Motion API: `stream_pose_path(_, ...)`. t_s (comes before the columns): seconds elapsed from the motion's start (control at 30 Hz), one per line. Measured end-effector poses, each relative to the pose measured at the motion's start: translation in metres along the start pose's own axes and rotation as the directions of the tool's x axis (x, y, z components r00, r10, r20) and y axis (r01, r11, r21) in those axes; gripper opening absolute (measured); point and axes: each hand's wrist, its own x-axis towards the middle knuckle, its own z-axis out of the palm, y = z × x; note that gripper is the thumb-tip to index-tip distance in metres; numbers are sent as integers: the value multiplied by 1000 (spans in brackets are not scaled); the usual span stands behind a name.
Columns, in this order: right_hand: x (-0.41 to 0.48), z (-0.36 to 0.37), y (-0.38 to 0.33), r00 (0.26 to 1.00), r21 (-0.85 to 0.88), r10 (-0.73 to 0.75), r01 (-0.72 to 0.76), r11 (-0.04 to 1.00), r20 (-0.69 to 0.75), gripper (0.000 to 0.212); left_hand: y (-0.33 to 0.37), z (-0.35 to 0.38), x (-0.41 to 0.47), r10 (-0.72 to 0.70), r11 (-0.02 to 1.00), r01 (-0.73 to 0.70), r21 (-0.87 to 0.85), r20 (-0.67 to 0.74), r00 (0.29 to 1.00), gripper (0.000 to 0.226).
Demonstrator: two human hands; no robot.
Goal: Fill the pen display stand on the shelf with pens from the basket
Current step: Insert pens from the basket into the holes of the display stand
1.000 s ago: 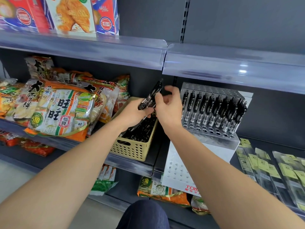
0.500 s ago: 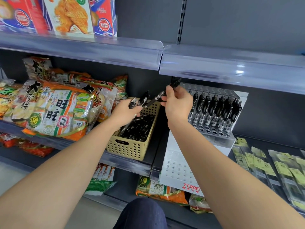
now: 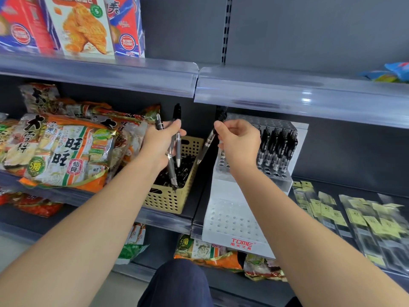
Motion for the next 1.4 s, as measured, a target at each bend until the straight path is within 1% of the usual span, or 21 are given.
stream_pose_path(0.07, 0, -10, -2, 1000, -39, -13, 13, 999, -10, 18, -4, 7, -10, -57, 997, 58, -42, 42, 998, 10)
stream_pose_path(0.2, -1, -33, -5, 998, -116, -51, 46, 992, -43, 19, -14, 22, -29, -130, 984, 142, -112, 104, 986, 24)
stream_pose_path(0.4, 1, -66, -10, 992, -189, -91, 74, 979, -86, 18, -30, 47, -58, -250, 956, 275, -101, 206, 946, 23)
stream_pose_path(0.53, 3, -85, -14, 986, -228, -127, 100, 968, -106, 15, -40, 63, -70, -252, 959, 274, -66, 232, 939, 16)
stream_pose_path(0.6, 4, -94, -15, 979, -254, -160, 123, 959, -130, 15, -42, 70, -76, -245, 962, 267, -60, 245, 938, 17)
stream_pose_path(0.77, 10, -106, -12, 961, -318, -212, 147, 937, -179, 15, -53, 81, -83, -255, 948, 295, -116, 273, 927, 11)
stream_pose_path(1.0, 15, -110, -3, 951, -442, -259, 162, 882, -168, 17, -58, 84, -85, -238, 952, 277, -129, 255, 937, 8)
stream_pose_path(1.23, 17, -110, 10, 973, -556, -185, 77, 828, -140, 19, -59, 86, -90, -176, 962, 219, -162, 246, 953, 7)
stream_pose_path(1.4, 15, -112, 17, 988, -649, -114, 16, 760, -109, 22, -61, 87, -93, -182, 956, 227, -185, 234, 955, 9)
